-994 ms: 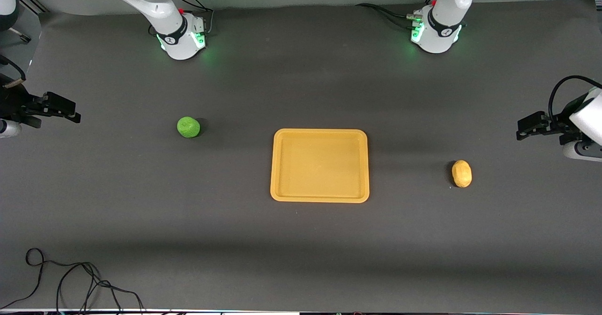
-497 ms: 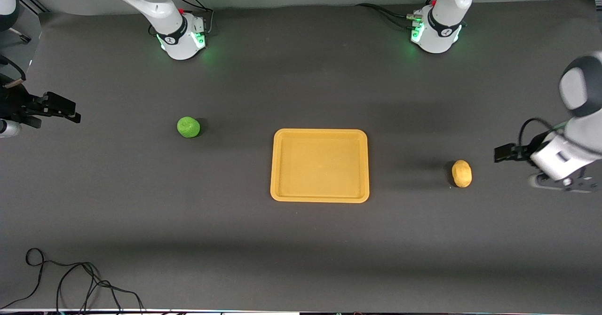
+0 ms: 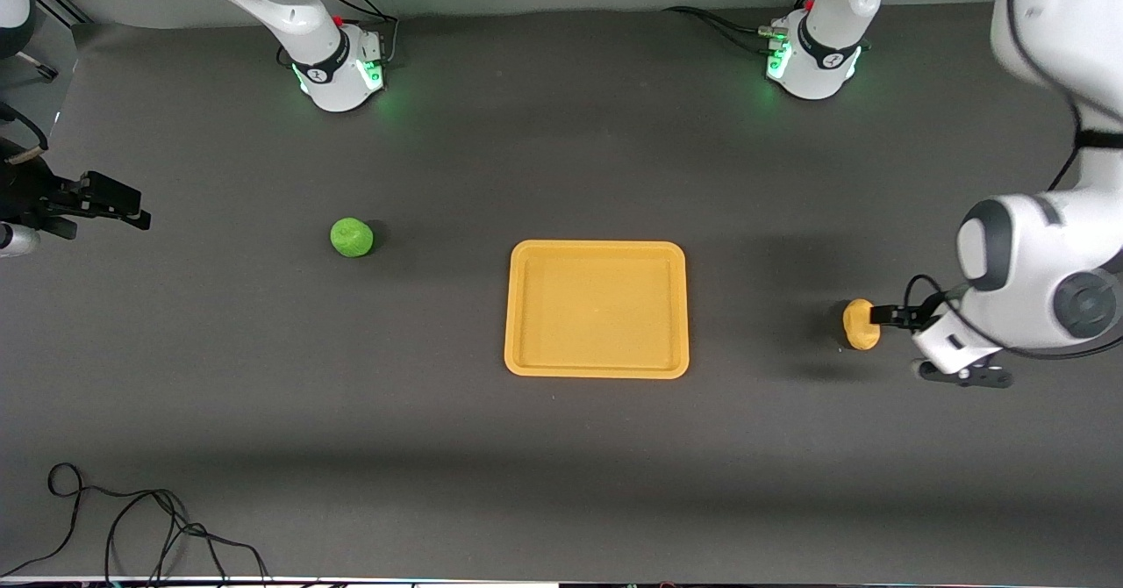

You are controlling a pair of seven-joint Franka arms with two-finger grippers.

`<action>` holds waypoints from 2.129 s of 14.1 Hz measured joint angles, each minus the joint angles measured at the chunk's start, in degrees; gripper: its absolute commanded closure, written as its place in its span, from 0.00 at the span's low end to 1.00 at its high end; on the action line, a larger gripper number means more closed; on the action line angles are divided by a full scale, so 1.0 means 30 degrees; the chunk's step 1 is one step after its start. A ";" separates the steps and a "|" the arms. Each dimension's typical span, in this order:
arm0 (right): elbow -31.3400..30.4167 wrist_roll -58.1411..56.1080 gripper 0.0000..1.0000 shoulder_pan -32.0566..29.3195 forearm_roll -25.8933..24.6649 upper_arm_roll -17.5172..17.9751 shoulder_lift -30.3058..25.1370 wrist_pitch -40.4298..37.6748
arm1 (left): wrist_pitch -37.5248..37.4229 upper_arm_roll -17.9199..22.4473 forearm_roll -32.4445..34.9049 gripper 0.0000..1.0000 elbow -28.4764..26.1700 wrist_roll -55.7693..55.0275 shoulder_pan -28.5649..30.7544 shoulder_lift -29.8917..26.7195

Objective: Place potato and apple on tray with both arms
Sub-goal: 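Lower the left gripper onto the yellow potato and close it, then carry the potato onto the tray while the right gripper reaches the apple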

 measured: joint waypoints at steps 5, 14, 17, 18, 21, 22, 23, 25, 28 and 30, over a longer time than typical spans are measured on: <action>0.0002 0.0000 0.00 0.0000 0.0000 0.0000 0.0000 -0.0001 | 0.1827 -0.0120 -0.0001 0.32 0.0045 0.0001 -0.0162 0.2699; 0.0002 0.0000 0.00 0.0001 0.0000 0.0001 0.0000 -0.0001 | -0.0992 -0.0581 -0.0983 0.96 0.1352 -0.1532 -0.0186 0.0798; -0.0021 0.0223 0.00 0.0136 0.0010 0.0042 -0.0011 -0.0043 | -0.1045 -0.2538 -0.1991 0.95 0.2882 -0.5989 -0.1005 0.0310; -0.0098 0.0725 0.00 0.0459 0.0014 0.0060 -0.0067 -0.0091 | -0.1030 -0.2947 -0.2119 0.94 0.3331 -0.7349 -0.1763 0.0324; -0.1370 0.2688 0.00 0.2170 0.0017 0.0168 -0.1089 -0.0035 | -0.1033 -0.3185 -0.2180 0.94 0.3891 -1.0630 -0.4805 0.0506; -0.2134 0.3434 0.00 0.2716 0.0018 0.0205 -0.1734 0.0107 | -0.1035 -0.3175 -0.2175 0.94 0.3873 -1.1348 -0.5800 0.0821; -0.3097 0.4233 0.00 0.3287 0.0017 0.0230 -0.2527 0.0384 | -0.1023 -0.3160 -0.2144 0.94 0.3865 -1.1909 -0.6697 0.1337; -0.5444 0.5586 0.00 0.4401 0.0017 0.0267 -0.4396 0.1093 | -0.0465 -0.3112 -0.2056 0.91 0.3871 -1.2564 -0.7824 0.2537; -0.9289 0.6164 0.00 0.5055 0.0001 0.0278 -0.7492 0.1822 | 0.0154 -0.3054 -0.2034 0.88 0.3898 -1.2731 -0.8049 0.3473; -1.1379 0.6164 0.00 0.5017 -0.0013 0.0178 -0.9318 0.2038 | 0.0176 -0.3002 -0.1975 0.84 0.3902 -1.2731 -0.8048 0.3575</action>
